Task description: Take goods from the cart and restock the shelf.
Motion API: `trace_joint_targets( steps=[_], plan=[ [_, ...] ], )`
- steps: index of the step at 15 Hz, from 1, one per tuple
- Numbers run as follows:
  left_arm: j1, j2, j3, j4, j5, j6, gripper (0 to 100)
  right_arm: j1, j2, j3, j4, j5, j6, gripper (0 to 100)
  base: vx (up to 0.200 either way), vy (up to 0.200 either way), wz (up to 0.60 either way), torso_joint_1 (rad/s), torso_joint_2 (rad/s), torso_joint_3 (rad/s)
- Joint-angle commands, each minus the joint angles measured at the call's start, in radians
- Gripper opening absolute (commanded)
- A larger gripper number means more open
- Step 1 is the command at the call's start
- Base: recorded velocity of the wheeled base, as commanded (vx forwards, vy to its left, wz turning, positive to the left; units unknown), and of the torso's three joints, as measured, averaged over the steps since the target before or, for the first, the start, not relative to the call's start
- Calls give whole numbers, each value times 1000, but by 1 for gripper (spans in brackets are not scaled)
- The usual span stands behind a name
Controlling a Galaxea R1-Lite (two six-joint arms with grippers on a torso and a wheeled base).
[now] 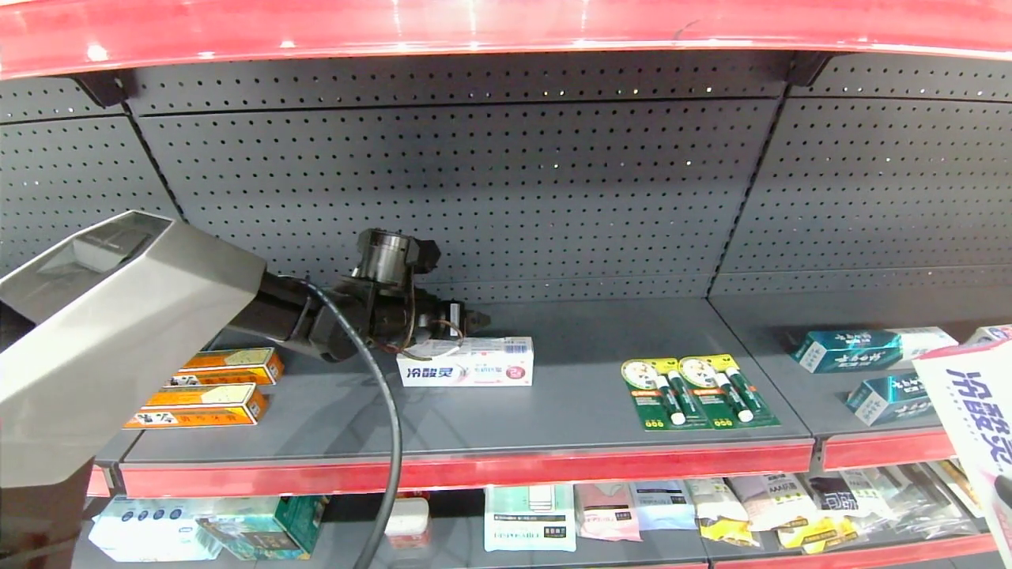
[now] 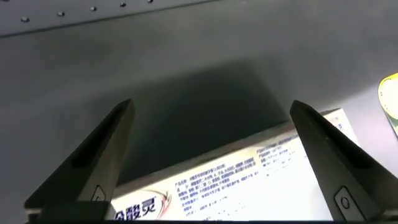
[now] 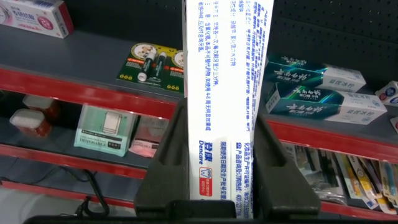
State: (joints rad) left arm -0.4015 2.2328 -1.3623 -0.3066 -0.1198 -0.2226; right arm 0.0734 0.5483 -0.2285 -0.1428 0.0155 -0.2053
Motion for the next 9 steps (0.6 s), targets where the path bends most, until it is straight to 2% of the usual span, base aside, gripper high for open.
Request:
trace_joint_targets(
  steps=[1,4,6,9],
  plan=[
    [0,15,-11,-3,0,3,100,0,-5,5,0,0,0,0,0,0,0,0,0,0],
    [-2,15,-1,3,-3,6,100,2,-5,9,-1,1,0,0,0,0,0,0,0,0],
    [0,15,-1,23,-15,32,100,0,-5,11,-1,1,0,0,0,0,0,0,0,0],
    [0,15,0,32,-41,37,100,0,-5,11,0,1,0,0,0,0,0,0,0,0]
  ],
)
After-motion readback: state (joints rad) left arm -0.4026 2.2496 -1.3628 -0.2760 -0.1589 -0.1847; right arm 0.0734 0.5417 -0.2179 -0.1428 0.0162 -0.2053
